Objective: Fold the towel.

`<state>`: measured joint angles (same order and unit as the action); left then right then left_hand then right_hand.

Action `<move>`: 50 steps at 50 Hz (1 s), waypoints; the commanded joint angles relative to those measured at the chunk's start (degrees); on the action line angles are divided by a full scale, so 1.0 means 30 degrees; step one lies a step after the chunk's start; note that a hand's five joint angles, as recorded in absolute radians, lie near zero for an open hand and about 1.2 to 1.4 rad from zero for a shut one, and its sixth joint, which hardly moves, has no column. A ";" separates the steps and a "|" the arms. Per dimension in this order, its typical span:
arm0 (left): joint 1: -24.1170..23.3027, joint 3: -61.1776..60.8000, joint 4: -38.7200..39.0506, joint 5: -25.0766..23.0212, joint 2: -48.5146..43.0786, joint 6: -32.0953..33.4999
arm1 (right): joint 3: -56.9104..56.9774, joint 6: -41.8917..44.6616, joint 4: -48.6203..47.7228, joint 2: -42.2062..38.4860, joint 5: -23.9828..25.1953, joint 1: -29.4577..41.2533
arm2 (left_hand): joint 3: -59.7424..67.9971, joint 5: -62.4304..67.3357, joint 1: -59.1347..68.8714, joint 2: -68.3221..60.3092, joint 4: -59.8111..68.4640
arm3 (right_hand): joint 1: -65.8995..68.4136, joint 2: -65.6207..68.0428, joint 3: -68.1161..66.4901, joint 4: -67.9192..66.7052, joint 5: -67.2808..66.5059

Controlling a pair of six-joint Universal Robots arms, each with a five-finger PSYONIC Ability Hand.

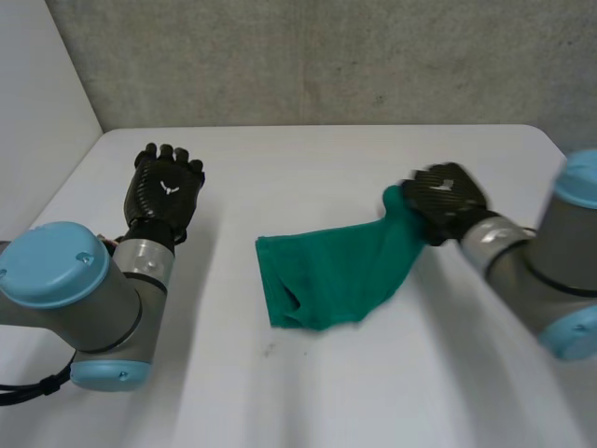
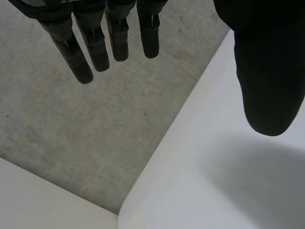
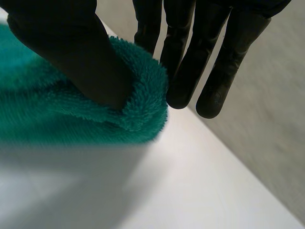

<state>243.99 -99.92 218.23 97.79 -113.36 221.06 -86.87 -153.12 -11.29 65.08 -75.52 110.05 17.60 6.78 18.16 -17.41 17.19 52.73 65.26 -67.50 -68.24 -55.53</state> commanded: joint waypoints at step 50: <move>-0.5305 0.6061 -1.1572 0.3557 -0.4458 -1.0845 | 0.5987 -0.3717 0.6694 -0.5669 -0.0960 0.3716 | -0.0218 0.0056 -0.0407 0.0157 -0.0084 | -1.4242 -1.8420 1.9168 1.9412 1.8511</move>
<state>226.94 -81.05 185.29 105.51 -124.28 187.85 -70.93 -164.56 5.74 50.47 -78.26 121.14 17.59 6.18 17.69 -16.93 16.93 11.20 12.42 -11.90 -12.96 -3.33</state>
